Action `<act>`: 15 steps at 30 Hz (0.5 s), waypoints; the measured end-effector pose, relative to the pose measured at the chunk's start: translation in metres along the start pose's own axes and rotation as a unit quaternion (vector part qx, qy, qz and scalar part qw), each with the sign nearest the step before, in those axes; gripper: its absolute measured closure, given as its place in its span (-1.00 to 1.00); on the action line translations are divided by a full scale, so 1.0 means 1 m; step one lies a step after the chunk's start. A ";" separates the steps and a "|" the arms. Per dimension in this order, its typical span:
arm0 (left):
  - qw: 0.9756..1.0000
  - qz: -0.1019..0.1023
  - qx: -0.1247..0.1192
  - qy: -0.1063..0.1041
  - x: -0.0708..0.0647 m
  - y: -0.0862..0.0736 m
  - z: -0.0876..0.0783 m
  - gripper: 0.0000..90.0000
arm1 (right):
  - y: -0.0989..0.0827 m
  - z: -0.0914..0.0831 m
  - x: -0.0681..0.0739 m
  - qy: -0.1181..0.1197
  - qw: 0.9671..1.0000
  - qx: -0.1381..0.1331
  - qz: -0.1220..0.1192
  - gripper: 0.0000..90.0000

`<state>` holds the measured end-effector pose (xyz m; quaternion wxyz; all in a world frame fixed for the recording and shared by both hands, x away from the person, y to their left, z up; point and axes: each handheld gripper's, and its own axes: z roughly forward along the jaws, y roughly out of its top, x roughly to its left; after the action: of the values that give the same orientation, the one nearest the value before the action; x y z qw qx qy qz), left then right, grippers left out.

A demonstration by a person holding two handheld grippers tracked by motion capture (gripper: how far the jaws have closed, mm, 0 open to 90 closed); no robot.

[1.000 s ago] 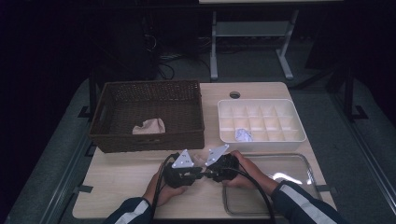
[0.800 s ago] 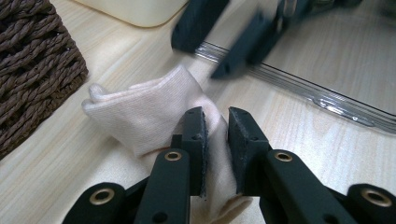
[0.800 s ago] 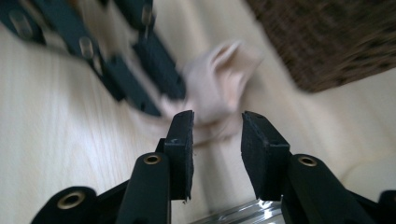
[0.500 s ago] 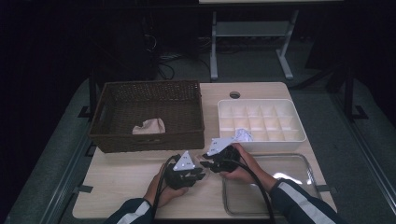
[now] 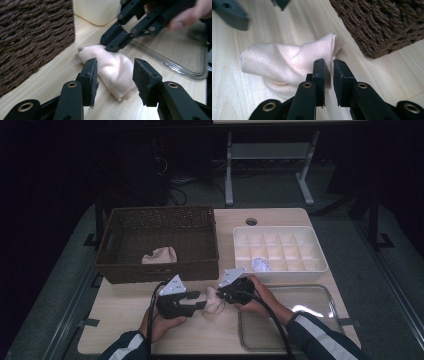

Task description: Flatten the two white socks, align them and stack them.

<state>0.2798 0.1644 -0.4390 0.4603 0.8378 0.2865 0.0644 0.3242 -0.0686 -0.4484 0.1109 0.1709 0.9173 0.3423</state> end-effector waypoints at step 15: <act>0.997 0.040 0.070 0.010 -0.013 -0.010 0.035 -0.04 | -0.003 -0.005 0.002 -0.001 1.000 0.006 -0.002 0.61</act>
<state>0.2783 0.1356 -0.4650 0.3948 0.8779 0.2613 0.0713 0.3202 -0.0731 -0.4472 0.1118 0.1701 0.9195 0.3362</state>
